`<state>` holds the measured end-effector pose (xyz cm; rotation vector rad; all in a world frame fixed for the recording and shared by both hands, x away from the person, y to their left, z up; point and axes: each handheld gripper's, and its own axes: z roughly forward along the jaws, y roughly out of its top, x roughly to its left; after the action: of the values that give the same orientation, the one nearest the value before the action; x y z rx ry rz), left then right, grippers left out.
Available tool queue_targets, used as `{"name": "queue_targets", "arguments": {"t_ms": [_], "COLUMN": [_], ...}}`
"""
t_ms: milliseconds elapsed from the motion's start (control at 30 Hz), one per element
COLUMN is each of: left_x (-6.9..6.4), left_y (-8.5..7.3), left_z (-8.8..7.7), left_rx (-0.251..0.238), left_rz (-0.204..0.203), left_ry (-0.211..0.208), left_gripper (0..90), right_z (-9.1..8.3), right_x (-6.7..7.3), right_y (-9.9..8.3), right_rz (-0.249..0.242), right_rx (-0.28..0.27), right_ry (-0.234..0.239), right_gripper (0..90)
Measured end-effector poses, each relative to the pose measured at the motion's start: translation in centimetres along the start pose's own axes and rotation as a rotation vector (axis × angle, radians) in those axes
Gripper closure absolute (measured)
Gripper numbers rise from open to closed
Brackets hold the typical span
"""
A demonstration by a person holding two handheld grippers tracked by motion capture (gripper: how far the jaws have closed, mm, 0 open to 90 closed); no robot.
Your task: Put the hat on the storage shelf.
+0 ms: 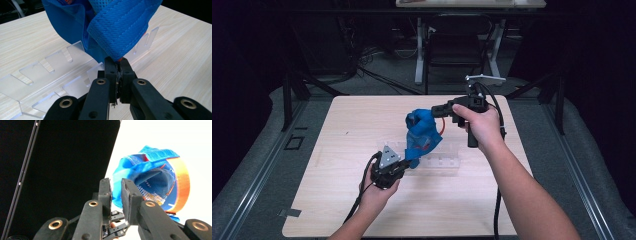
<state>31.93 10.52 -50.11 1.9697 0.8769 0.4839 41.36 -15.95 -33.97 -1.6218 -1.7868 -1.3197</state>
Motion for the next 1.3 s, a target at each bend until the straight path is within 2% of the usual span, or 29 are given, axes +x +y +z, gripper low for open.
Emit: {"name": "queue_targets", "arguments": {"t_ms": [300,967,1133,1300], "left_x": [0.1,0.2,0.3,0.7], "left_y": [0.0,-0.4,-0.4,-0.6], "left_z": [0.0,-0.3,-0.7,-1.3], "left_rx": [0.002,0.011,-0.005,0.01], "left_rz": [-0.004,-0.012,-0.028,-0.056], "left_ry": [0.0,0.007,0.01,-0.001], "left_gripper": [88.1,85.5,80.8,68.3], "right_z": [-1.2,-2.4,-2.4,-2.5], "right_x": [-0.3,-0.4,-0.5,-0.4], "right_y": [0.0,-0.4,-0.4,-0.6], "right_rz": [-0.016,-0.042,-0.055,-0.076], "right_rx": [-0.023,-0.047,-0.043,-0.048], "right_ry": [-0.009,-0.051,-0.074,-0.108], "right_gripper": [73.7,72.8,72.0,69.5]}}
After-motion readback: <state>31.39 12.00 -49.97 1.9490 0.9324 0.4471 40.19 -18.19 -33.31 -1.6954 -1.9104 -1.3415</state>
